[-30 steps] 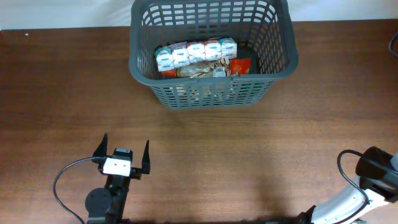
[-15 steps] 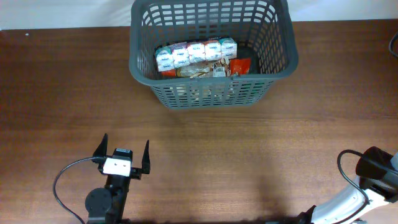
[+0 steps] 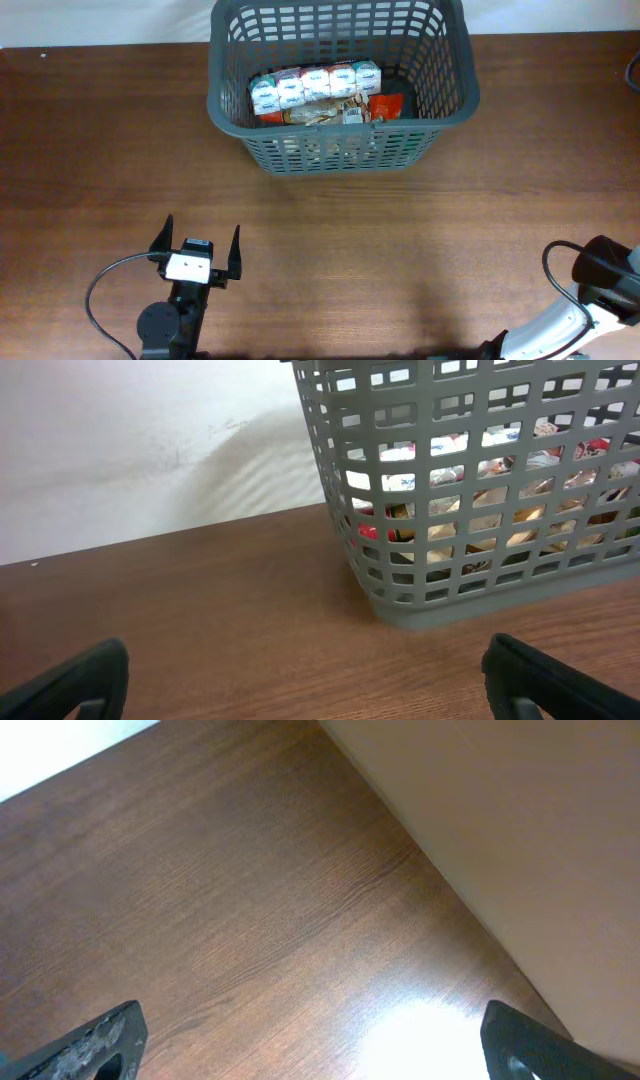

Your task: Pack container

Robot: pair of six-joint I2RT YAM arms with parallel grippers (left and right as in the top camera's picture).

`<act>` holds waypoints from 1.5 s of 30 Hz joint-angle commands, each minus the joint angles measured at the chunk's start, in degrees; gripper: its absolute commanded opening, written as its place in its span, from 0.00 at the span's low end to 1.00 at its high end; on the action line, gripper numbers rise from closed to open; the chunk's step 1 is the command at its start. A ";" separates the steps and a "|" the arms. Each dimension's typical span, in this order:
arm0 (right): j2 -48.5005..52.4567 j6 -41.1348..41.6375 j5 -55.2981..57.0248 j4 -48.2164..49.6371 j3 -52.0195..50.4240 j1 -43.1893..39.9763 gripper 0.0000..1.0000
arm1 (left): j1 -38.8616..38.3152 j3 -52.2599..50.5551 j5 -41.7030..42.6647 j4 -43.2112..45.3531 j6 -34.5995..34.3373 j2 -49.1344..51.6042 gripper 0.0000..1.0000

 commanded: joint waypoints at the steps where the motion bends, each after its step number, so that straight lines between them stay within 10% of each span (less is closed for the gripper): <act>1: -0.90 0.31 -0.83 3.45 0.02 -0.15 0.99 | 0.28 -0.35 0.42 -0.07 0.94 -0.55 0.99; 23: -18.47 0.31 -7.37 28.11 -4.85 24.92 0.99 | 0.28 -0.35 0.42 -0.07 0.94 -0.55 0.99; 45: -76.26 1.16 -12.11 63.89 -93.11 36.17 0.99 | 0.28 -0.35 0.42 -0.07 0.94 -0.55 0.99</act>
